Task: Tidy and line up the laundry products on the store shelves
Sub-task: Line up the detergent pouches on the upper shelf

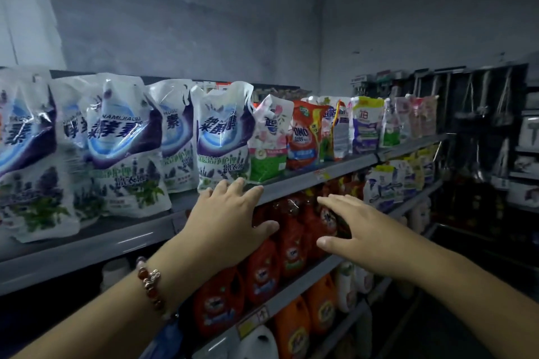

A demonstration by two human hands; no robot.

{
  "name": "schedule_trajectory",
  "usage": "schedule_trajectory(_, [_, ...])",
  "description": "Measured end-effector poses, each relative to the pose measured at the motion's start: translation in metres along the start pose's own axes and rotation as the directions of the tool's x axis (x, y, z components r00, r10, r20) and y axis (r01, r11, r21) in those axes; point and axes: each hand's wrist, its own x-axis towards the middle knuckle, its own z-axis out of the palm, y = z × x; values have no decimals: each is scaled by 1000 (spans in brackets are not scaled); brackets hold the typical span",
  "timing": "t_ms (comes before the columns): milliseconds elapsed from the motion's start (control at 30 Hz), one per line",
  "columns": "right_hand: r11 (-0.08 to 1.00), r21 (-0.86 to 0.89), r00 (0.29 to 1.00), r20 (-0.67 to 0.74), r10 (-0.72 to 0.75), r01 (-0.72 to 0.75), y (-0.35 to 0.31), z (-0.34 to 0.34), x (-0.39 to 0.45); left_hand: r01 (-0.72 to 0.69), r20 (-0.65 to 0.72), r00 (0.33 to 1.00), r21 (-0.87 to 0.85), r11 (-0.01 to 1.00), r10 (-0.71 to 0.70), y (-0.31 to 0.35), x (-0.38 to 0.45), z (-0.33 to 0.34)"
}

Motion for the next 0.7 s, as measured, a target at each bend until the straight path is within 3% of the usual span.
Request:
schedule_trajectory(367, [994, 85, 997, -34, -69, 72, 60, 11, 95, 27, -3, 1000, 22, 999, -27, 14, 95, 39])
schedule_trajectory(700, [988, 147, 995, -86, -42, 54, 111, 7, 229, 50, -159, 986, -3, 999, -49, -2, 210, 86])
